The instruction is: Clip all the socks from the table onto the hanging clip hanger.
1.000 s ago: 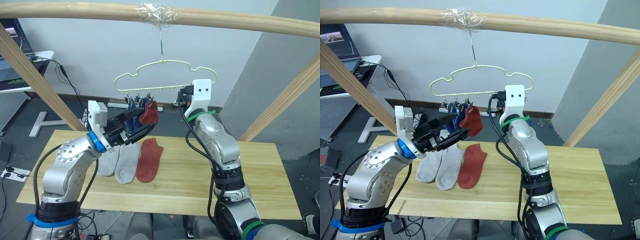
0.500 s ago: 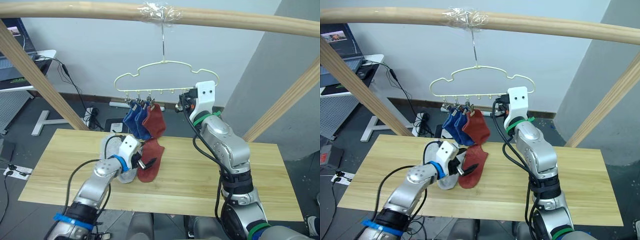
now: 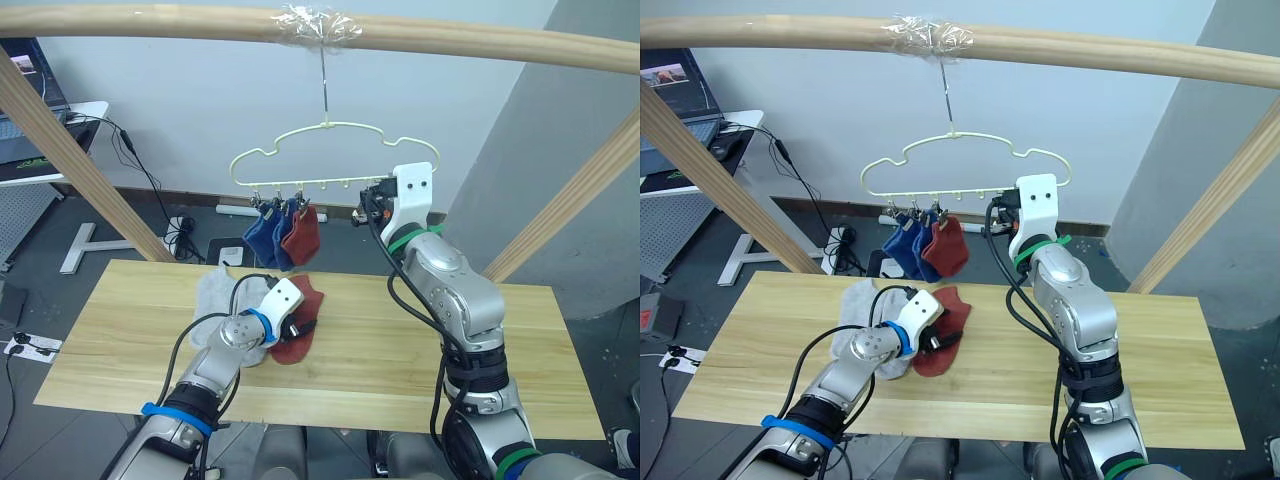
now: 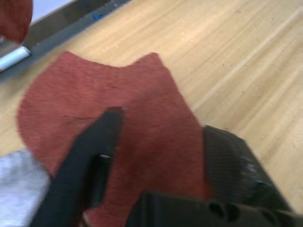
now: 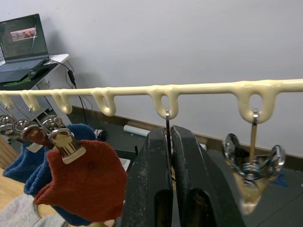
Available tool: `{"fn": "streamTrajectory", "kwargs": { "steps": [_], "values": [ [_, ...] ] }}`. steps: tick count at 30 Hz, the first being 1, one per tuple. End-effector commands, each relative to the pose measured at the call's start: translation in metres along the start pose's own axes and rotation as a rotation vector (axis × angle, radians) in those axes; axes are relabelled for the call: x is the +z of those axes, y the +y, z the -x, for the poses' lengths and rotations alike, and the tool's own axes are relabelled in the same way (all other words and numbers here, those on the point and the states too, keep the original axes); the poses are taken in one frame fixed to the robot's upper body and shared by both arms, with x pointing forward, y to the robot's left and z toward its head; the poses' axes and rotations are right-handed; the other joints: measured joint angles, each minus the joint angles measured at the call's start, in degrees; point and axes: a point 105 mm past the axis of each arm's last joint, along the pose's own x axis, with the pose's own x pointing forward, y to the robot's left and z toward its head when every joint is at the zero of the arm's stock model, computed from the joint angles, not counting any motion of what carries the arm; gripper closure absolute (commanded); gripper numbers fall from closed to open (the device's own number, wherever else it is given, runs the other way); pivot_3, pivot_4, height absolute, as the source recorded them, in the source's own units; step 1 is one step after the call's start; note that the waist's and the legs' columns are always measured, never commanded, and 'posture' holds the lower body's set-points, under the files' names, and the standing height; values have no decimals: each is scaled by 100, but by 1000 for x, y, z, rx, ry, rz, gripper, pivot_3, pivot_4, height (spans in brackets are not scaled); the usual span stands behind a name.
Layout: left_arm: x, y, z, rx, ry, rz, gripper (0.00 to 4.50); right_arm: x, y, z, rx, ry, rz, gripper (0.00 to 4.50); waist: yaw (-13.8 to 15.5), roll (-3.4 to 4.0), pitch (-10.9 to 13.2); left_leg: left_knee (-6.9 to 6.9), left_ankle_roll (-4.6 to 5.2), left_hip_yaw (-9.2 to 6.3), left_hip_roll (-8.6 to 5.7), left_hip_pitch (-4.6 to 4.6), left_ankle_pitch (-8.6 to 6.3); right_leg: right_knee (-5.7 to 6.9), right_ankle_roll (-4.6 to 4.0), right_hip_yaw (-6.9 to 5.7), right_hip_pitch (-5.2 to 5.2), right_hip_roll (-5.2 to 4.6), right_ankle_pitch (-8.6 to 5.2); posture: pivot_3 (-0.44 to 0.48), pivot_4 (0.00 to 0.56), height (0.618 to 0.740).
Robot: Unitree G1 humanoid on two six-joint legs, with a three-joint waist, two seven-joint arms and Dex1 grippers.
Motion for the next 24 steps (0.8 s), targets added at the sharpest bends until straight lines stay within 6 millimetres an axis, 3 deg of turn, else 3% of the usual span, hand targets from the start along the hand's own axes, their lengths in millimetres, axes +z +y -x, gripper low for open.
{"fn": "streamTrajectory", "kwargs": {
  "steps": [1, 6, 9, 14, 17, 24],
  "values": [
    [-17, -10, 5, -49, 44, 66, 2780, 5, -7, 6, -23, -24, -7, 4500, -7, 0, 0, 0, 0, 0, 0, 1, 0, 1, 0, 0, 1, 0, 0, 184, 202, 740],
    [-3, -23, 9, -128, -57, 110, 4383, 4, -12, 9, -28, -17, 1, 4500, -11, -1, -2, 0, 0, 0, 0, 3, 0, 4, 0, -1, 2, 0, 0, 187, 194, 740],
    [20, -45, 21, -275, -196, 98, 4479, 4, -18, 11, -32, -10, 12, 4500, -4, -1, -2, 0, 0, 2, 0, 2, 0, 0, 0, 1, 2, -2, 0, 187, 194, 740],
    [18, -46, 30, -296, -184, -133, 4479, 4, -25, 13, -33, 0, 29, 4500, 31, -1, -2, 0, 1, -6, 0, -1, 1, 2, -1, -12, 2, -4, 0, 190, 186, 740],
    [18, -43, 29, -290, -182, -214, 3786, 4, -26, 13, -33, 0, 31, 4500, 31, -1, -2, 2, 5, -2, -1, 0, 4, 3, -1, -9, 3, -4, 0, 188, 188, 740],
    [27, -37, 26, -264, -207, -211, 1647, 5, -26, 14, -40, -2, 30, 4500, 31, -2, -2, 3, 6, -2, -1, -2, 4, 2, 0, -12, 3, -5, 0, 188, 188, 740]
  ]
}}
